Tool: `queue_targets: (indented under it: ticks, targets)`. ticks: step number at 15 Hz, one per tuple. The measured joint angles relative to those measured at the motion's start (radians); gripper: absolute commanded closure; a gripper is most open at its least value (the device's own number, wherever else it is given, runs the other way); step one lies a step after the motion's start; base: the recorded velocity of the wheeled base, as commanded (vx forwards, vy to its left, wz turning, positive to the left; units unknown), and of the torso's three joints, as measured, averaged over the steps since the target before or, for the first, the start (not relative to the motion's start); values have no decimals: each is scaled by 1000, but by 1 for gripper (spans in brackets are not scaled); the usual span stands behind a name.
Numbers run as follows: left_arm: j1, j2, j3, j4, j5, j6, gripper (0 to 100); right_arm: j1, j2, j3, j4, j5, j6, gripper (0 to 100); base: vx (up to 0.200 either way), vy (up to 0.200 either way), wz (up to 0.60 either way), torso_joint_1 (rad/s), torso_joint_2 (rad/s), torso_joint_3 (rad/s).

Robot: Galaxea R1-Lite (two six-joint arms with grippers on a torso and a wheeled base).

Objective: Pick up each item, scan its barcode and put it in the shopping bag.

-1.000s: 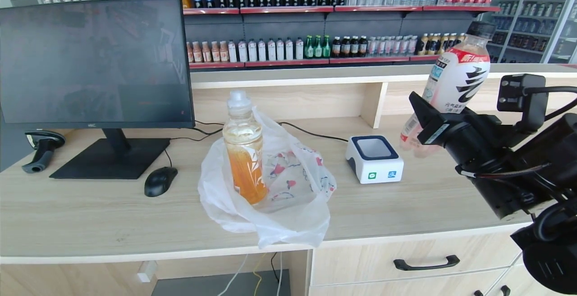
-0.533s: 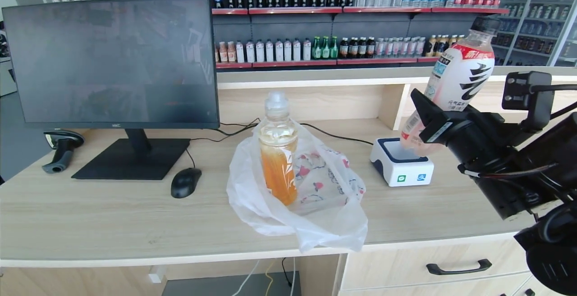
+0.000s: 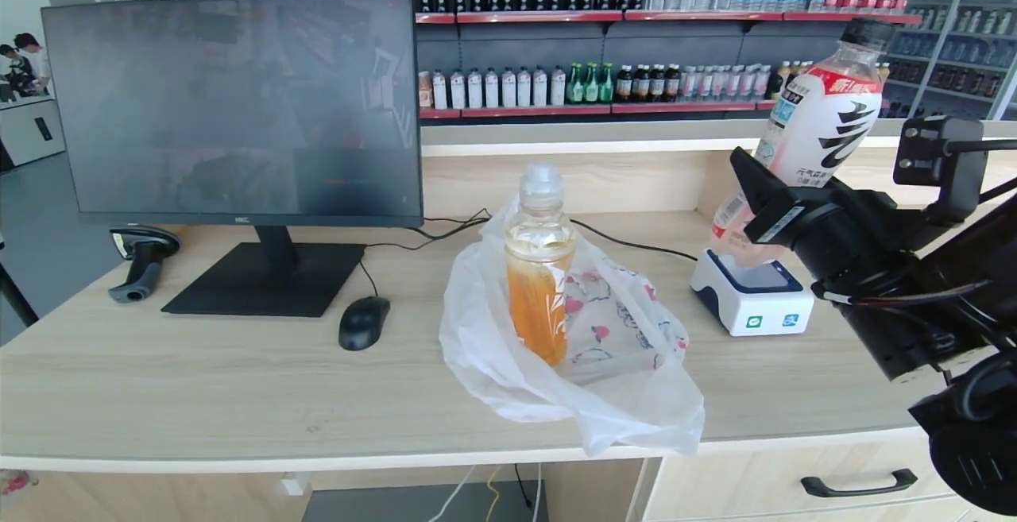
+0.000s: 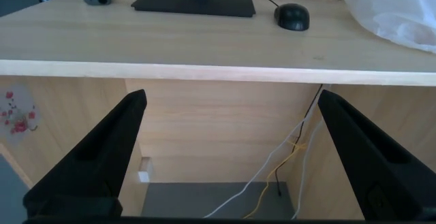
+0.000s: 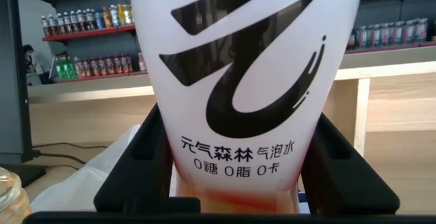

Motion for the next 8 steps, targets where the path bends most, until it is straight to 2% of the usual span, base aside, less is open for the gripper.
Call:
queue_targets:
  ticks: [2,8]
  targets:
    - [0,0,0,-1,0,0,0,4,-5,5,1,3,0,100,0,0,0,156,-327,-181]
    - [0,0,0,-1,0,0,0,0,-31,53,0,5,1,100,0,0,0,7,-12,-7]
